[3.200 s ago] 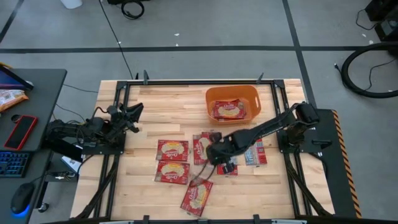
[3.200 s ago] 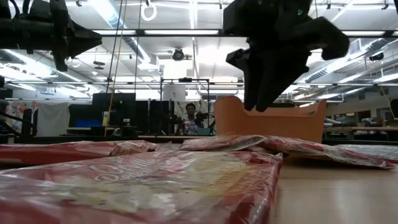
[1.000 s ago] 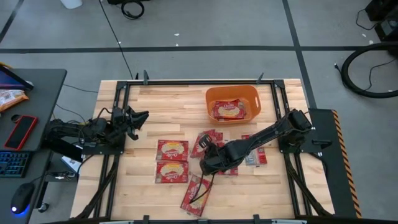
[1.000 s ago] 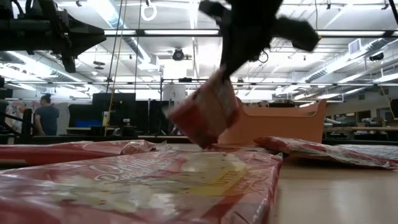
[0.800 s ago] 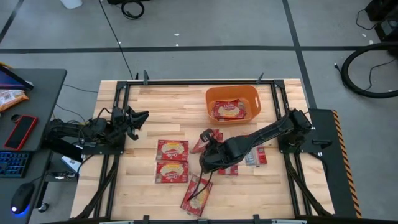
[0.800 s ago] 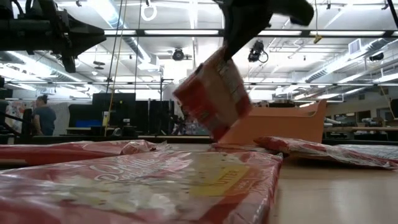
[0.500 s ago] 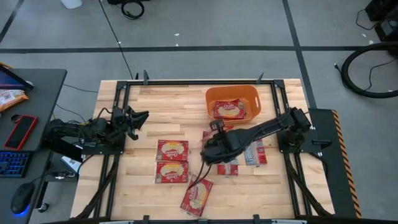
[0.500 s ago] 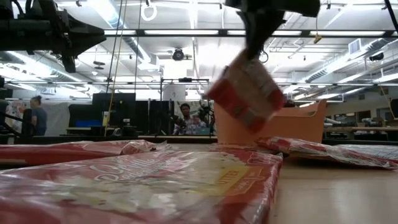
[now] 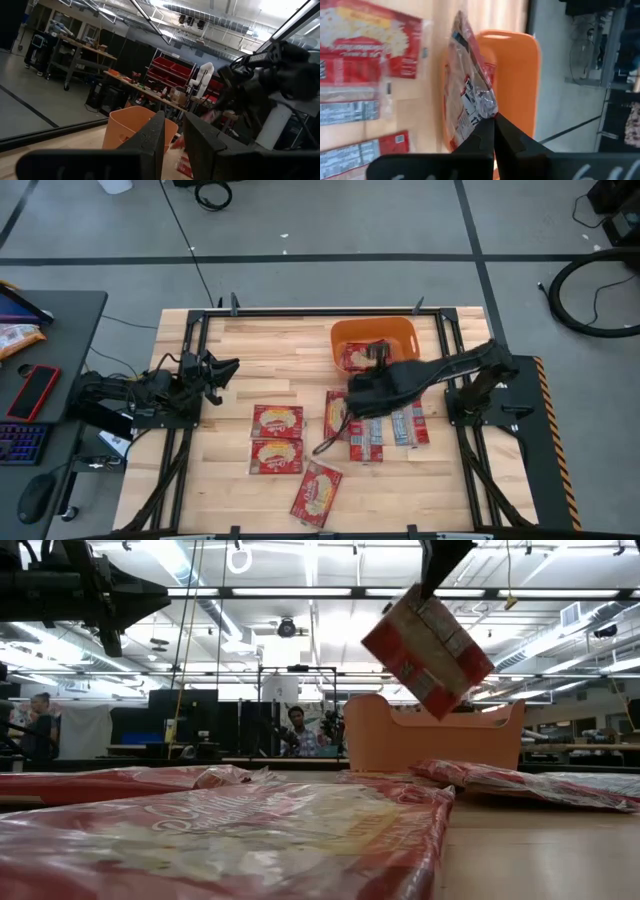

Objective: Sort popcorn bags into baskets
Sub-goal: Stack the popcorn bag on top of the other popcorn bag into the orange container

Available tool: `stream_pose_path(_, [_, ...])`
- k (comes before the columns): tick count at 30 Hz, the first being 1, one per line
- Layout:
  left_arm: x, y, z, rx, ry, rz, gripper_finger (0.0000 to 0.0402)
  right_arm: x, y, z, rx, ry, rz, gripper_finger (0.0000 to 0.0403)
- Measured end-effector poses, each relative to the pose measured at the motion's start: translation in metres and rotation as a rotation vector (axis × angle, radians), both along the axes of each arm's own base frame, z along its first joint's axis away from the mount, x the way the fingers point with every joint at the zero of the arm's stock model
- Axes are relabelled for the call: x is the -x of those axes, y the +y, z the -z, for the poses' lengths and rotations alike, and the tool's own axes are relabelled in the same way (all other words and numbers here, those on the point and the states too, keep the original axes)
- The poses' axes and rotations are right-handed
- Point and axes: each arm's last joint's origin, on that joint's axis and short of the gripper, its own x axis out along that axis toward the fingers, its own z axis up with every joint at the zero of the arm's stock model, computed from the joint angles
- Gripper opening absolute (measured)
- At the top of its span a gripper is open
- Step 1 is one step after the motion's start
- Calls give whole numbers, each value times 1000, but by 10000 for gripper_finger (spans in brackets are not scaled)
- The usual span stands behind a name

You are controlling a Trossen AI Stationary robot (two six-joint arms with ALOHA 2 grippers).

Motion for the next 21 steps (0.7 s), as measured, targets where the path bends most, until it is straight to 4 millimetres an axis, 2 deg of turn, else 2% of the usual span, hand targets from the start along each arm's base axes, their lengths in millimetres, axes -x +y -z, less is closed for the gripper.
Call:
stream_pose_path(7, [0,0,0,0,0,0,73,21,-30,-29,26,-122,98,2])
stream_pose_path(11, [0,0,0,0,0,1,73,28,-53,-35,57,-197,229,2])
stream_pose_path(15, [0,0,0,0,0,1,73,34,-76,-27,83,-209,362,2])
stream_pose_path(21, [0,0,0,0,0,1,73,37,-108,6,106,-136,510,3])
